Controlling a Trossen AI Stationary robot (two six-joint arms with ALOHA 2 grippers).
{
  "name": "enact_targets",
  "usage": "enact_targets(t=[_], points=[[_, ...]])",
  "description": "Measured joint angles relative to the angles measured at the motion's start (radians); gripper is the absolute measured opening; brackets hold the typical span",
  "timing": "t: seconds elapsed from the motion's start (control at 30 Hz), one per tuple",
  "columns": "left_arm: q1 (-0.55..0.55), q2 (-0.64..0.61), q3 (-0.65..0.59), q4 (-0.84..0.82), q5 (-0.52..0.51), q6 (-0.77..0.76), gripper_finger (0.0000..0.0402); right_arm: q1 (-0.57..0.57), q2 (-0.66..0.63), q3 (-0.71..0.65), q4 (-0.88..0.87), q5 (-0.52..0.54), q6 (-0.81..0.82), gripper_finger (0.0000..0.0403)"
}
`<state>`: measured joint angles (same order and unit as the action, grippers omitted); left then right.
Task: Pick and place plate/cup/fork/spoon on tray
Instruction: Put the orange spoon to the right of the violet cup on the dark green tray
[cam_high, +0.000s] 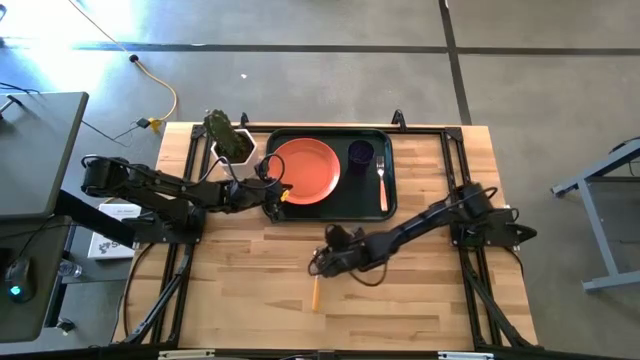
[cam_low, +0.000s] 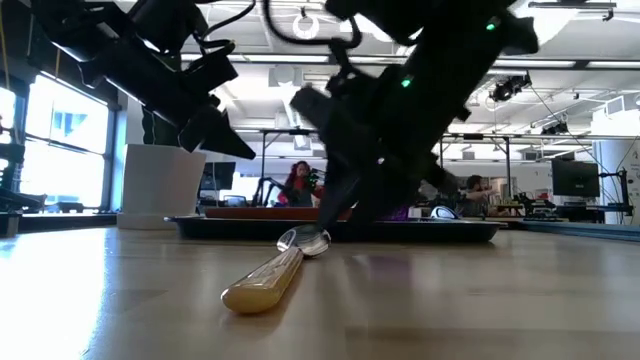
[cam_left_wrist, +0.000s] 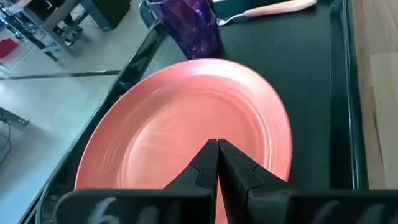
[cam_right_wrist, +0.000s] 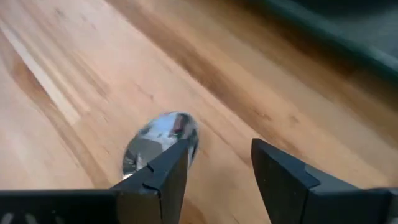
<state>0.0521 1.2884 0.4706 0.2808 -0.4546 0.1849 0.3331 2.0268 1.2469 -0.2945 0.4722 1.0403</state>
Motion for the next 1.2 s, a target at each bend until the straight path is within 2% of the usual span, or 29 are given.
enact_targets(t=[0.1,0.37,0.7,0.93,1.1,1.2], points=[[0.0,0.0,0.0,-0.001,-0.002,0.0,0.0001,-0.007,0.035,0.038,-0.006,-0.046,-0.039,0.0169],[0.001,0.0,0.0,0.0,-0.009,0.001,0.0001,-0.014,0.03,0.049,0.033,-0.108,-0.101,0.0162],[0.001,0.0,0.0,0.001,-0.027,0.001,0.0001,-0.014,0.036,0.048,0.051,-0.14,-0.126,0.0086],[0.001,0.0,0.0,0.001,-0.027,0.002,0.0001,-0.015,0.036,0.048,0.06,-0.141,-0.166,0.0014],[0.001,0.0,0.0,-0.009,-0.027,0.002,0.0,-0.015,0.032,0.048,0.045,-0.14,-0.159,0.0004],[0.001,0.0,0.0,-0.01,-0.027,0.002,0.0,-0.014,0.004,0.048,-0.026,-0.126,-0.145,0.0002]])
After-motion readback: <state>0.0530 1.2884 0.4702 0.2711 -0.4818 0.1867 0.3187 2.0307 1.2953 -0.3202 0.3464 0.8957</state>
